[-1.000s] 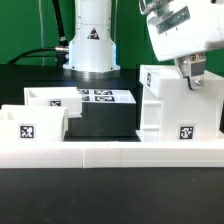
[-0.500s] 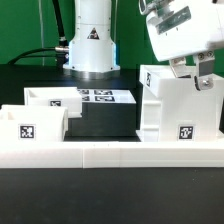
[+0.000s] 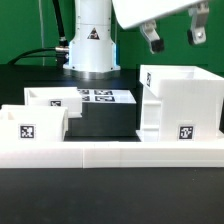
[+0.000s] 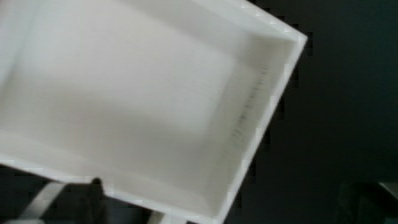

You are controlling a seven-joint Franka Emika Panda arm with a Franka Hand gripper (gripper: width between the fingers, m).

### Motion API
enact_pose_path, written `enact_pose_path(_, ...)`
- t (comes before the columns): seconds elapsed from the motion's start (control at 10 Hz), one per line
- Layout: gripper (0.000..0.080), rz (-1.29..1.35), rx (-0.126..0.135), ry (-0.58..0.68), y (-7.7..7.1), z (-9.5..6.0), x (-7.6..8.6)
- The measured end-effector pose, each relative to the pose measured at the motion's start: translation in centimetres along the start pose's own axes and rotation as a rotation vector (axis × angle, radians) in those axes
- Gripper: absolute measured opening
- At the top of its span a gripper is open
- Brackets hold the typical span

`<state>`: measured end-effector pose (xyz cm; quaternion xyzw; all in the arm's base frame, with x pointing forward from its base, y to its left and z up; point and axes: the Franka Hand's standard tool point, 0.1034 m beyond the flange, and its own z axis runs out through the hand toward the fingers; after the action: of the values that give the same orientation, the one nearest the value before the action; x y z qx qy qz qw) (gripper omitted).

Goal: Assemble drawer

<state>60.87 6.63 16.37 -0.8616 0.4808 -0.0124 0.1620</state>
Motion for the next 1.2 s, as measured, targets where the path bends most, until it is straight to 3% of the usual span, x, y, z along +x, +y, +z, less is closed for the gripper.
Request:
enact_pose_path(0.3,0.0648,0.031,0.001,-0.005,0.7,0.1,-0.7)
enact_pose_path(0.5,0.0648,-0.281,-0.035,-0.001,1.8,0.4,0.1)
enact_pose_path(0.7,0.0648,-0.573,-0.076,-0.005,3.4,0.2,1.8)
enact_pose_path(0.9,0.0648,-0.856,-0.097,0.004,6.4,-0.1,5.0)
enact_pose_path(1.0,0.0648,-0.944,-0.086,-0.005,7.8,-0.1,6.7)
enact_pose_path(1.2,0.0648,-0.956,-0.091,-0.005,7.9,0.0,6.9)
